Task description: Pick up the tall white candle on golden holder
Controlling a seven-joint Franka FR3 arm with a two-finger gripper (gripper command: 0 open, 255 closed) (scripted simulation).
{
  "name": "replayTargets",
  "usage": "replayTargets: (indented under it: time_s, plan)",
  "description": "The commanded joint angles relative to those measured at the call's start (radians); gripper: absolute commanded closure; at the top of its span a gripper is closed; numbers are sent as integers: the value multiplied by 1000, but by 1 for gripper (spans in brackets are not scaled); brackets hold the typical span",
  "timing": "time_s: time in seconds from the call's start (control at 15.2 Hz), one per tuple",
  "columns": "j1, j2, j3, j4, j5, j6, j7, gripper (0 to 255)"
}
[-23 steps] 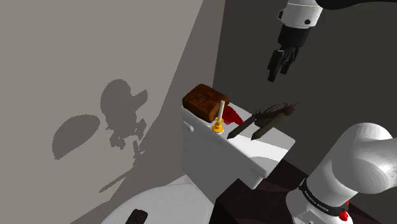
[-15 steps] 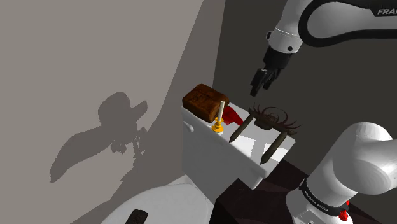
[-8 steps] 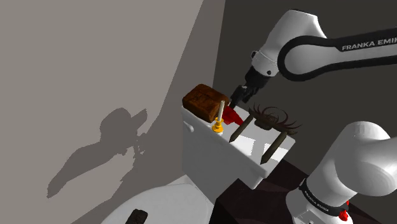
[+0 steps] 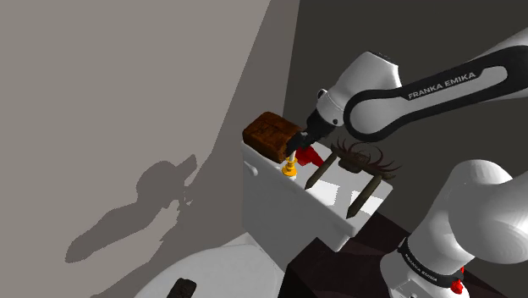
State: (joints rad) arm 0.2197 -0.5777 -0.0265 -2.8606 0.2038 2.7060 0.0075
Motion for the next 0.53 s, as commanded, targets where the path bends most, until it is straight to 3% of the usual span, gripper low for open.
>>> replayTargets:
  time_s: [0.0, 0.33, 0.4, 0.46]
  plan:
    - [12, 30, -4, -12, 11, 48, -7, 0]
    - [33, 78, -19, -33, 30, 117, -26, 0]
    - [33, 77, -17, -35, 30, 118, -24, 255]
    - [33, 78, -18, -34, 30, 118, -25, 255]
